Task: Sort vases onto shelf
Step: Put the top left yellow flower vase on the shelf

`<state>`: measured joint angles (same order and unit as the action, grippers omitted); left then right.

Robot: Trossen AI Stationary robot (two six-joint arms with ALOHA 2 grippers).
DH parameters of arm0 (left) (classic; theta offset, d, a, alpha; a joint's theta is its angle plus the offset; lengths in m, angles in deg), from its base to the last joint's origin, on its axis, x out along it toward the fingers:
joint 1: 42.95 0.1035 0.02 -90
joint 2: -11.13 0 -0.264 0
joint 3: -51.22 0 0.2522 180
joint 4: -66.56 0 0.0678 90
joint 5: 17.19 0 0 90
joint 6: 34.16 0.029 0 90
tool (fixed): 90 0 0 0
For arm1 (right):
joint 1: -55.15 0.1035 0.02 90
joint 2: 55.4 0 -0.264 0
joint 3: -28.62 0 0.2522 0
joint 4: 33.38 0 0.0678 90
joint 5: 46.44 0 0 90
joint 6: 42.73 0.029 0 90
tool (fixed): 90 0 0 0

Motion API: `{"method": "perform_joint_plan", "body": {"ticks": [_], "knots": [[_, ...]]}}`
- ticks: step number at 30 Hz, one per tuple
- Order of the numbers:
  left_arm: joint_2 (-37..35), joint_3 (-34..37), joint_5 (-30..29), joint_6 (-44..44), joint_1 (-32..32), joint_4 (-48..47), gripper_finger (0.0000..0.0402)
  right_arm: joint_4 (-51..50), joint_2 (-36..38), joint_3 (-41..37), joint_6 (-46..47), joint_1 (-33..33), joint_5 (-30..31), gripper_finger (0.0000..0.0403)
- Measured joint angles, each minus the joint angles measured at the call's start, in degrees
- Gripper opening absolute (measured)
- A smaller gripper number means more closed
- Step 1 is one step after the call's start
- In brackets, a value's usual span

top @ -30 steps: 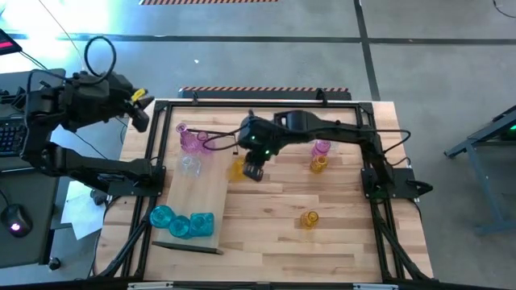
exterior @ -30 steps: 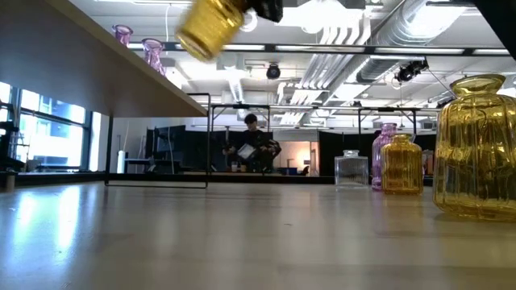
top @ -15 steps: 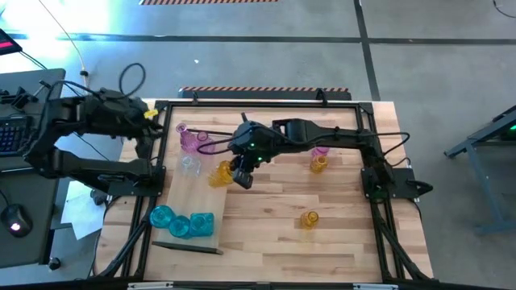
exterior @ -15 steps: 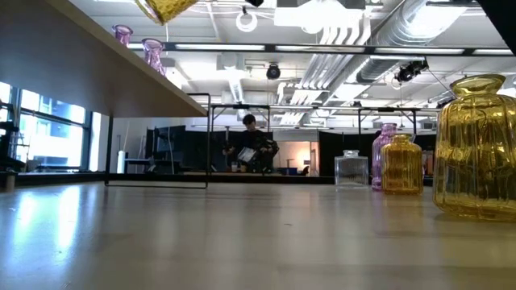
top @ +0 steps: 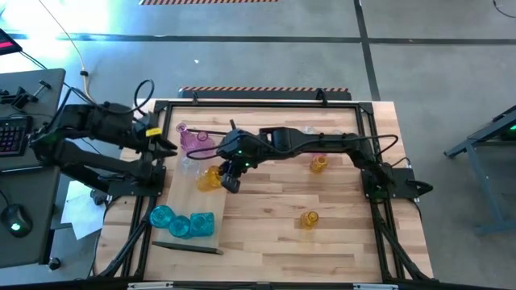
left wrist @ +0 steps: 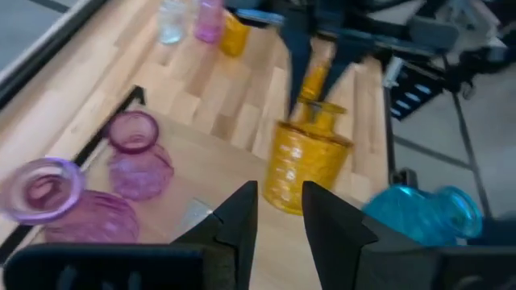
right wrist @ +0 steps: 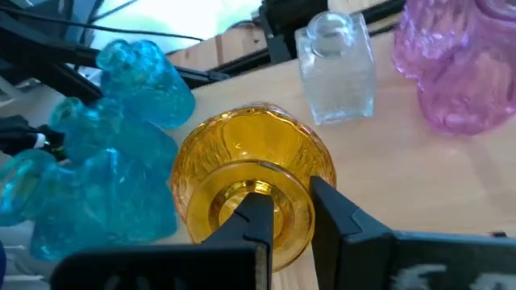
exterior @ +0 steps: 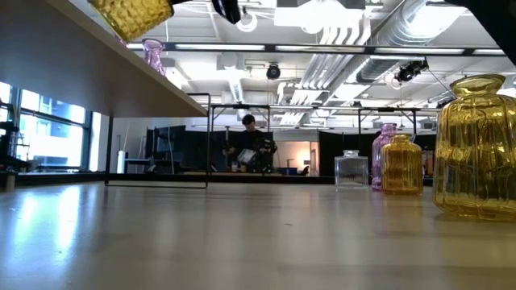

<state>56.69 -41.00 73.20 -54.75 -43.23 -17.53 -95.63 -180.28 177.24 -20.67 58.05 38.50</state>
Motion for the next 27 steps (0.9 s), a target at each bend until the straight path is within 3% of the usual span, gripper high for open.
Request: {"method": "perform_joint_plan", "body": {"ticks": [5, 12, 21, 27], "knots": [[1.2, 0.4, -3.9, -2.0, -6.7, 1.5, 0.0074, -0.1, 0.0, 0.0, 1.3, -0.7, 0.0, 0.0021], [4.1, 6.6, -9.6, -5.4, -15.8, 4.3, 0.0063, -0.2, 0.0, 0.0, 1.5, -0.7, 0.0, 0.0021], [7.1, 10.0, -10.2, -9.3, -21.3, 8.7, 0.0051, -1.1, 0.0, 0.0, 2.1, -0.6, -0.7, 0.0021], [9.6, 11.6, -11.0, -9.4, -21.7, 11.8, 0.0049, -1.2, 0.0, 0.0, 2.1, -0.5, -1.1, 0.0021]]}}
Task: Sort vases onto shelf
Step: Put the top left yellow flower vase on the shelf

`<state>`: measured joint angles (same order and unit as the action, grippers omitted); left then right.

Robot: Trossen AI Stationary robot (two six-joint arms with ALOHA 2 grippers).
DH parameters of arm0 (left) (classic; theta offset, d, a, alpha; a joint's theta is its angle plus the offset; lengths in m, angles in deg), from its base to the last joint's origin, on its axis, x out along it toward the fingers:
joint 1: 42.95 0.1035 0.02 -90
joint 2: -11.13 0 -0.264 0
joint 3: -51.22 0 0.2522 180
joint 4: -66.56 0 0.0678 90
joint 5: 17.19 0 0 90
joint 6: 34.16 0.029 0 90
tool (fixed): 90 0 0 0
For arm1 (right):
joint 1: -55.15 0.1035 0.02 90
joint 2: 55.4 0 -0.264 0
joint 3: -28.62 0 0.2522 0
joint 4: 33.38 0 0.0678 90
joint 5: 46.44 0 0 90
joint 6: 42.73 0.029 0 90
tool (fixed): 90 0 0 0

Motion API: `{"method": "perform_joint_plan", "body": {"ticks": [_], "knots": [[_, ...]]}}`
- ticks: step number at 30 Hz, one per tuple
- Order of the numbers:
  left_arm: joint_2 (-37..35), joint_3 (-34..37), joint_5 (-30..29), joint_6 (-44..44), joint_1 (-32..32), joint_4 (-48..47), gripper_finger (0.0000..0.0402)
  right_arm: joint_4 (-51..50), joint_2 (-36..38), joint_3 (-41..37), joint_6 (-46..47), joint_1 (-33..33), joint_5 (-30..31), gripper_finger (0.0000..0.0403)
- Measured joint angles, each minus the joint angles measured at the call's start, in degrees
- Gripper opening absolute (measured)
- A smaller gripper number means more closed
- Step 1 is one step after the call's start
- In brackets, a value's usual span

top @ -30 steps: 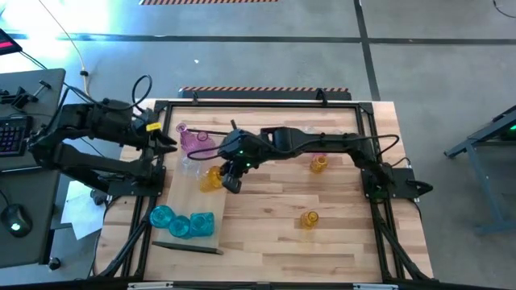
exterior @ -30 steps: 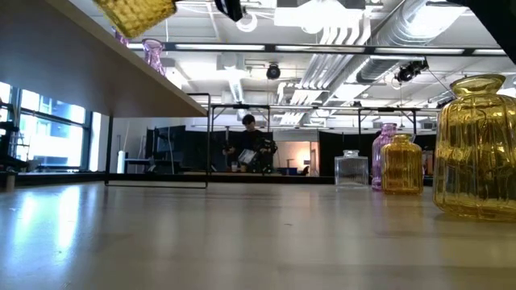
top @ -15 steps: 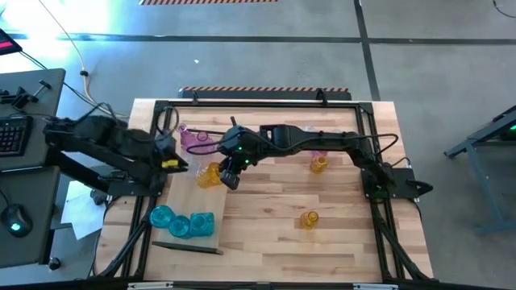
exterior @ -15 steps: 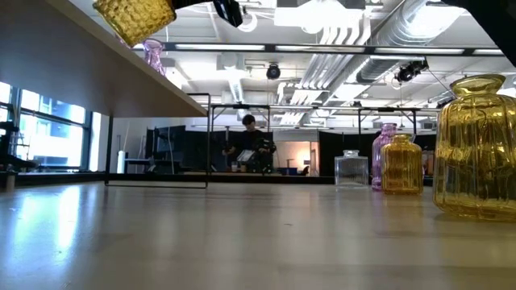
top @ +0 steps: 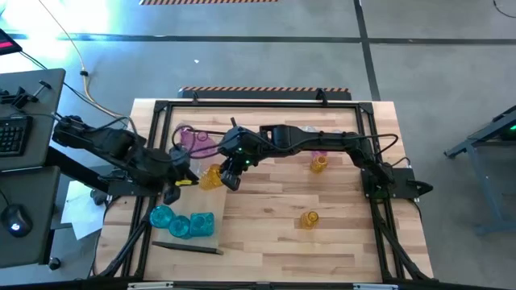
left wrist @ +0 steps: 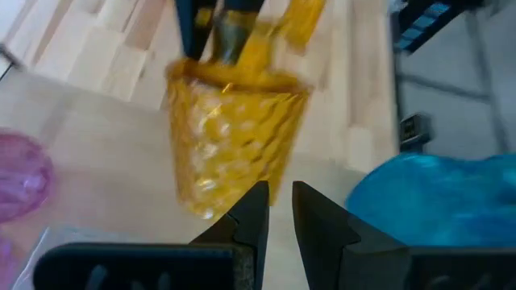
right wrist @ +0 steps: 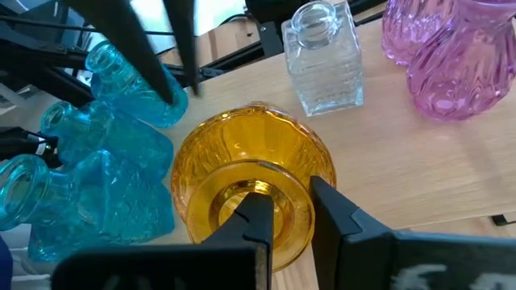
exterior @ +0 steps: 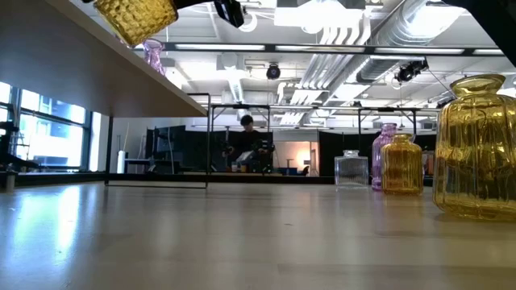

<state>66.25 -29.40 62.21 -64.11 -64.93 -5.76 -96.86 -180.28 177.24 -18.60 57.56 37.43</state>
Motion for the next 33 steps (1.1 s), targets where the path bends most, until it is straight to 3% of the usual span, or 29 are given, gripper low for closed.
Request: {"method": "perform_joint_plan", "body": {"ticks": [27, 33], "knots": [[5.8, 1.5, -0.6, -0.5, 0.2, 0.2, 0.0048, -1.9, -0.1, 0.0, -0.1, 1.3, -0.4, 0.0021], [5.9, 1.6, 0.5, -1.6, 0.1, -1.6, 0.0048, 1.3, -2.8, 0.0, 0.5, 1.3, -3.7, 0.0021]]}}
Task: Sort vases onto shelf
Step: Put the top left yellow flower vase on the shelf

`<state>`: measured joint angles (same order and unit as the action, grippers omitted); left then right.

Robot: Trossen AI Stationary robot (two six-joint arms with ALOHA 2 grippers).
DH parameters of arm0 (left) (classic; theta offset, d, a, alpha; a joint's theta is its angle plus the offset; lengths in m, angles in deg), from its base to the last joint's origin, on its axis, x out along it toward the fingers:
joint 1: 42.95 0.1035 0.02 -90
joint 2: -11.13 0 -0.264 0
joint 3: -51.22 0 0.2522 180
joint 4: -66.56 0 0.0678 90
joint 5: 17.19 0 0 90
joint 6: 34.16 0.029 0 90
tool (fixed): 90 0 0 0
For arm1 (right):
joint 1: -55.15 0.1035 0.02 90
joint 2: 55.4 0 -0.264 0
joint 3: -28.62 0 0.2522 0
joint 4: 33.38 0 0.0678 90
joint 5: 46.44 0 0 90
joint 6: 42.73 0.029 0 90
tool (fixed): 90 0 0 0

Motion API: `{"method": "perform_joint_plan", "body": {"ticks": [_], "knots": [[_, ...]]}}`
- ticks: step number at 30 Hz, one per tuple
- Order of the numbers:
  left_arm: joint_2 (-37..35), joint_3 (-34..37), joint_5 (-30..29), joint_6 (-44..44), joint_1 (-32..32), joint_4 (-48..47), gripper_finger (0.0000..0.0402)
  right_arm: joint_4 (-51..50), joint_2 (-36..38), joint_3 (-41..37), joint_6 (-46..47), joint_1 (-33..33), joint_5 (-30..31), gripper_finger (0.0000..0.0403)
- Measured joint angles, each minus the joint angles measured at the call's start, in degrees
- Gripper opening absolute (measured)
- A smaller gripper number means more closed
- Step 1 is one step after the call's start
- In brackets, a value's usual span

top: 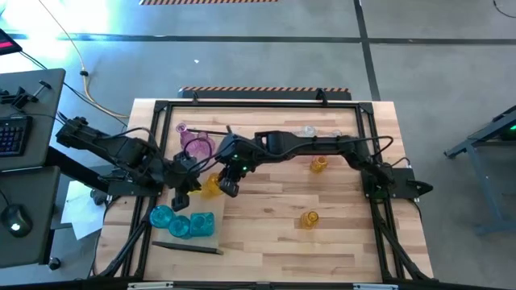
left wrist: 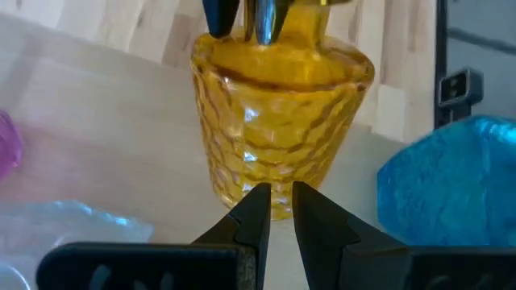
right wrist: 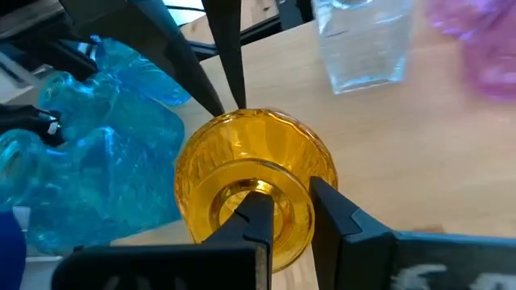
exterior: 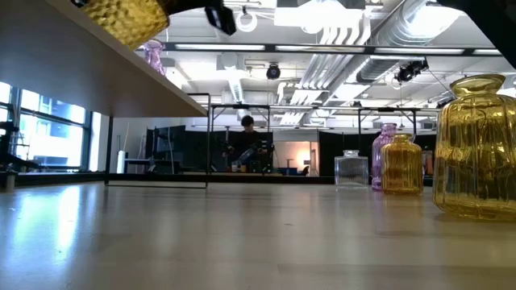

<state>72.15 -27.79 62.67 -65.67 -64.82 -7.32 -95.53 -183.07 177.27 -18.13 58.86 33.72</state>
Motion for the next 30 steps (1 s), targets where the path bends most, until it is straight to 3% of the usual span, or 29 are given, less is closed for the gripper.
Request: {"method": "perform_joint_plan", "body": {"ticks": [21, 30], "knots": [[-0.1, -0.1, -1.0, -0.9, 0.2, 0.7, 0.0048, 1.1, -1.5, 0.0, -1.1, -0.5, 0.2, 0.0021], [0.0, 0.0, 3.3, -1.4, 0.1, -1.5, 0.0048, 1.4, -1.4, 0.0, -1.1, -1.2, 1.4, 0.0021]]}}
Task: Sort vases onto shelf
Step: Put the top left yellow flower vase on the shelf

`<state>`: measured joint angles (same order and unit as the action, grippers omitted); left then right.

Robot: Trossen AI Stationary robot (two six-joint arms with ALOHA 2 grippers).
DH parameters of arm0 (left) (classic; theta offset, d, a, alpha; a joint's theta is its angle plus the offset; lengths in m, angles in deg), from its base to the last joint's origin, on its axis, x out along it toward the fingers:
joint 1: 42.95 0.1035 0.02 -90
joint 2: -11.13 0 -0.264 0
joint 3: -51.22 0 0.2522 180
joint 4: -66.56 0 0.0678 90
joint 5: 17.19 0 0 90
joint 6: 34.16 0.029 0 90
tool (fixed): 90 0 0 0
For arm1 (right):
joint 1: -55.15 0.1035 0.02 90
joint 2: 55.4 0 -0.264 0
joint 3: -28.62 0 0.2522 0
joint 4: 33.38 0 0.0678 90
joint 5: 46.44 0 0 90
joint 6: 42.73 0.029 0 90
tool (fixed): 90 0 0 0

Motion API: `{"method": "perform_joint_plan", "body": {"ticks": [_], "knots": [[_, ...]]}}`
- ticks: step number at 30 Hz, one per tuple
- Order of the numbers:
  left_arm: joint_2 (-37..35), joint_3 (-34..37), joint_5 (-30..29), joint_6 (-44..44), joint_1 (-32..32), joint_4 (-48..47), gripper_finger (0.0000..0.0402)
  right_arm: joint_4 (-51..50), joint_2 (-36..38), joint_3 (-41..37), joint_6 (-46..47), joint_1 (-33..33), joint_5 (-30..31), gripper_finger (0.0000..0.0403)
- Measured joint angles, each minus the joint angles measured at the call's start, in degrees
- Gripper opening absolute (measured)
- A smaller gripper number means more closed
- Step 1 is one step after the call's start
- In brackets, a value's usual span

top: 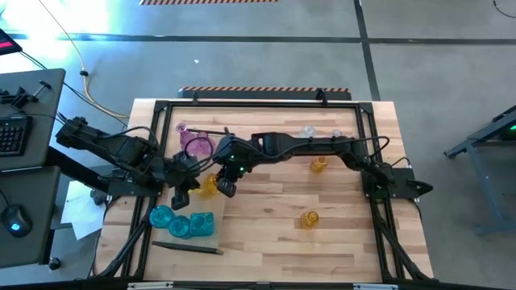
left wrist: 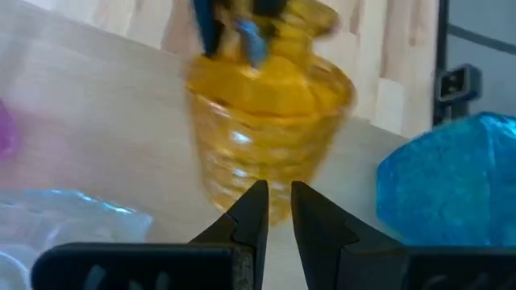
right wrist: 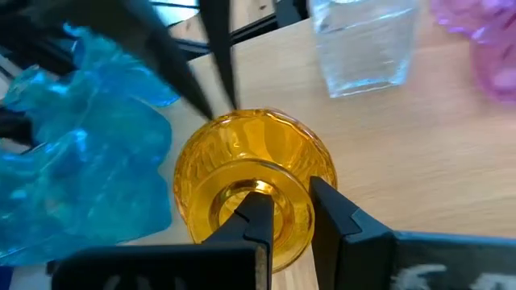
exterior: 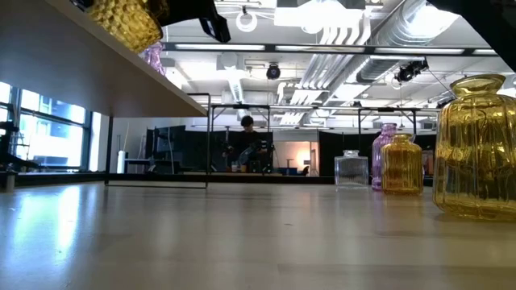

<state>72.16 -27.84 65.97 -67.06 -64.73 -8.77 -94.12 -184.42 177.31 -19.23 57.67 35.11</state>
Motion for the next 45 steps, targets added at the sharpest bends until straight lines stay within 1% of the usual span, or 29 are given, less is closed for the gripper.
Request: {"method": "perform_joint_plan", "body": {"ticks": [3, 6, 13, 20, 27, 45], "knots": [[0.0, 0.0, 1.3, 0.1, 0.0, -0.2, 0.0048, 0.4, 0.2, 0.0, 0.0, -0.2, 0.8, 0.0021], [0.0, 0.0, 1.0, 0.5, 0.0, -0.1, 0.0048, 1.2, 0.2, 0.0, 0.9, -0.3, -1.3, 0.0021], [0.1, 0.0, 0.8, 2.2, 1.9, -0.3, 0.0048, 1.1, 0.2, 0.0, 1.1, -0.3, -0.8, 0.0021], [2.2, 0.0, 1.3, 5.0, 3.7, -0.6, 0.0048, 0.9, 0.2, 0.0, 1.6, -0.3, -0.8, 0.0021], [3.5, 0.0, 1.2, 7.0, 4.1, -0.5, 0.0048, 1.3, 0.3, 0.0, 2.2, -0.3, -1.3, 0.0026], [4.2, 0.0, 0.4, 6.7, 4.2, -0.2, 0.0048, 3.9, 0.3, 0.1, 2.8, -0.3, -4.6, 0.0027]]}}
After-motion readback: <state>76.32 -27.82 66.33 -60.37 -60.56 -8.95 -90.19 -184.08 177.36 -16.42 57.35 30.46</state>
